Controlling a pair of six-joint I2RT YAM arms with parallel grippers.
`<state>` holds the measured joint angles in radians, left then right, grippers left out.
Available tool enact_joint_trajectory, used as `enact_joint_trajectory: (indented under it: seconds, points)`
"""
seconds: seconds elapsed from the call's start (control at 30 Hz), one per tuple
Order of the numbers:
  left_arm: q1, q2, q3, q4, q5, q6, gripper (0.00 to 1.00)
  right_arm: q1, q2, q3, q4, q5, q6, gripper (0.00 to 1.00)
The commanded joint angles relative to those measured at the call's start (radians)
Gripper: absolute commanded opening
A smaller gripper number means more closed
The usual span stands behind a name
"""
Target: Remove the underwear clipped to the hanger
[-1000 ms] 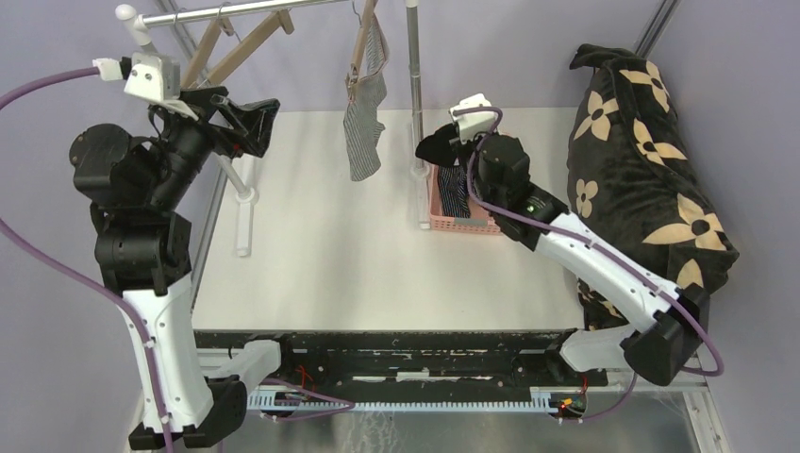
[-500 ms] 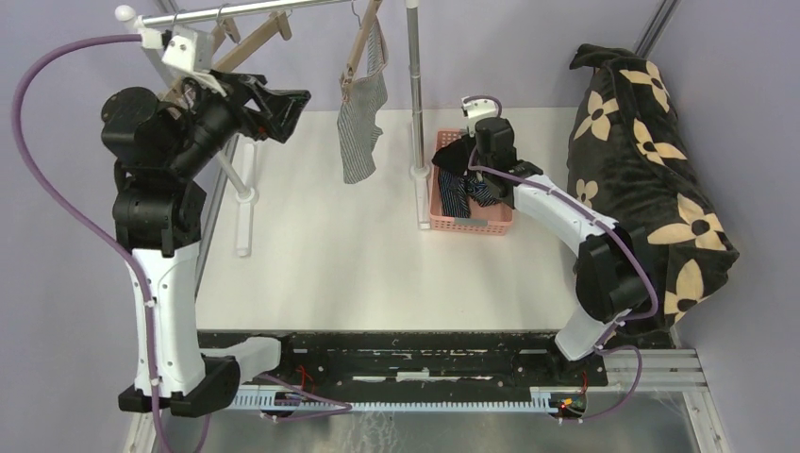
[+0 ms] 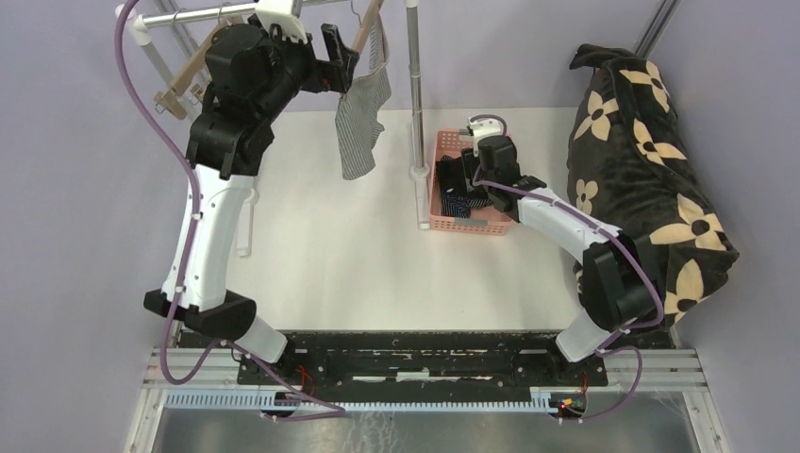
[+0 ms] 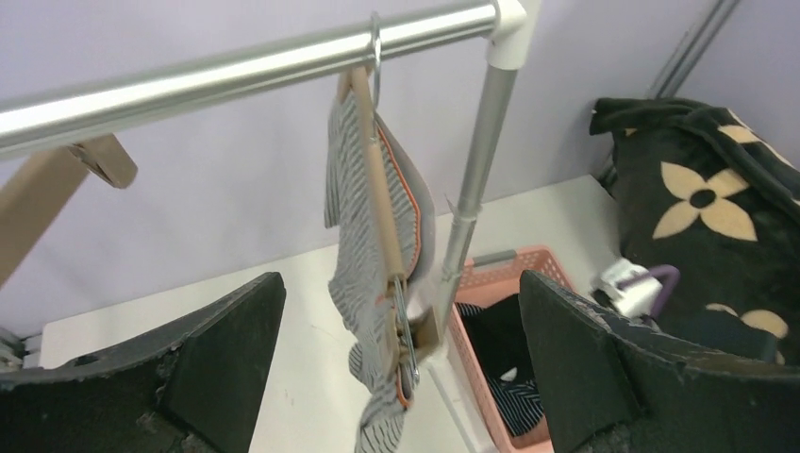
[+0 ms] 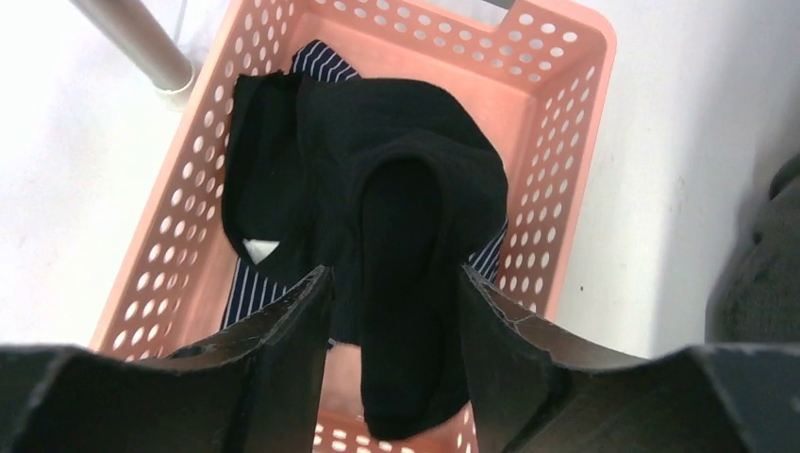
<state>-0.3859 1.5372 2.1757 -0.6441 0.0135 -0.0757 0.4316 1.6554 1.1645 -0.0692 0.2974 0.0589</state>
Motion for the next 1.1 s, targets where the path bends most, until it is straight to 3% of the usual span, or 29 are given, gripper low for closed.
enact_joint_trajectory:
  seconds: [0.0, 0.47, 0.77, 0.87, 1.07]
  points:
    - [-0.002, 0.035, 0.109, 0.027, -0.088, 0.069, 0.99, -0.002, -0.142, -0.049, 0.052, -0.021, 0.042, 0.57]
    - [-0.002, 0.152, 0.096, 0.146, -0.09, 0.083, 1.0, 0.004, -0.373, -0.198, 0.026, -0.131, 0.086, 0.53]
    - [-0.002, 0.168, 0.064, 0.199, -0.116, 0.079, 0.87, 0.016, -0.507, -0.203, -0.057, -0.161, 0.043, 0.45]
    - [-0.002, 0.185, 0.07, 0.194, -0.124, 0.077, 0.75, 0.022, -0.537, -0.201, -0.075, -0.169, 0.045, 0.44]
    - [0.0, 0.221, 0.072, 0.174, -0.123, 0.073, 0.73, 0.03, -0.591, -0.216, -0.087, -0.17, 0.038, 0.44]
